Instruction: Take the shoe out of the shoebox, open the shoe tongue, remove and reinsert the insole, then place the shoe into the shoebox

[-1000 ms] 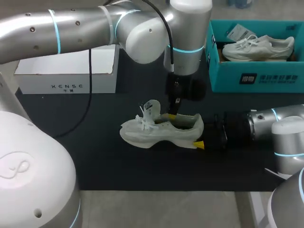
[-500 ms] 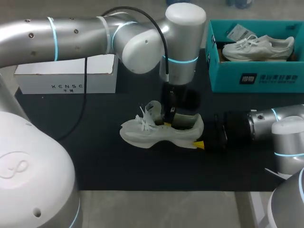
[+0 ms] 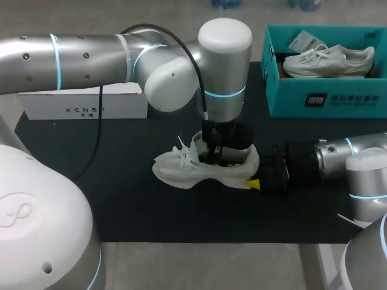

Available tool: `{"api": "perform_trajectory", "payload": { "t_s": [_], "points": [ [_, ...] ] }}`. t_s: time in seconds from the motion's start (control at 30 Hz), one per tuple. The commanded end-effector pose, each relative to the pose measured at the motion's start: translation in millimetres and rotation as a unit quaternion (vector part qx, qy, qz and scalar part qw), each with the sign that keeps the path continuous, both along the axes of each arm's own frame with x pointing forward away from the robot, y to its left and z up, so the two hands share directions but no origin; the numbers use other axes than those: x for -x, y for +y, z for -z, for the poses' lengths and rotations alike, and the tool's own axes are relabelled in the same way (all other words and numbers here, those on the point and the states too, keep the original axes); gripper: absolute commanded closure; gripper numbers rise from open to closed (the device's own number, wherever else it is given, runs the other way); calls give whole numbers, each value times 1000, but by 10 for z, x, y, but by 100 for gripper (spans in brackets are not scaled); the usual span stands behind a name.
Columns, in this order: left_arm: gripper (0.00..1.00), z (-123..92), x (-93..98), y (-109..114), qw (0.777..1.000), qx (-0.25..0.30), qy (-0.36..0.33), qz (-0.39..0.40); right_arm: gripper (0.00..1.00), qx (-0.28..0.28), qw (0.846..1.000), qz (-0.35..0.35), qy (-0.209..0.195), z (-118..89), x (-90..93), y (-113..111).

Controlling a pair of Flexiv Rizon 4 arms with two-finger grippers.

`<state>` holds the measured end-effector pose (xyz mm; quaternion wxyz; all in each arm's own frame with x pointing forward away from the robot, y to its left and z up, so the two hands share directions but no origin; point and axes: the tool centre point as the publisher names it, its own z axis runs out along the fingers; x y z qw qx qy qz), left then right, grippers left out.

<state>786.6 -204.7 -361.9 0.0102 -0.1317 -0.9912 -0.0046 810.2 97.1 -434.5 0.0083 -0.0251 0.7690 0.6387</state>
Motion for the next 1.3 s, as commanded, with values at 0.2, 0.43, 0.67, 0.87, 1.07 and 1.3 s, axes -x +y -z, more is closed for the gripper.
{"api": "perform_trajectory", "payload": {
  "t_s": [0.2, 0.43, 0.67, 0.87, 1.07, 1.3],
  "points": [
    [83, 77, -35, -63, 1000, -10, -1, 0, 100, 1, 1000, 0, 0, 51, -7, 34],
    [81, 113, -66, -108, 1000, -12, 0, 1, 100, 1, 1000, 0, 0, 51, -7, 34],
    [75, 134, -110, -159, 1000, -11, -5, 3, 100, 1, 1000, 0, 0, 51, -7, 34],
    [74, 264, -98, -153, 1000, -12, -4, 8, 100, 1, 1000, 0, 0, 51, -7, 34],
    [68, 410, -50, -102, 1000, -13, -13, 17, 100, 1, 1000, 0, 0, 51, -7, 34],
    [63, 614, -72, -148, 999, -14, -46, 25, 100, 1, 1000, 0, 0, 51, -7, 34]
  ]
}}
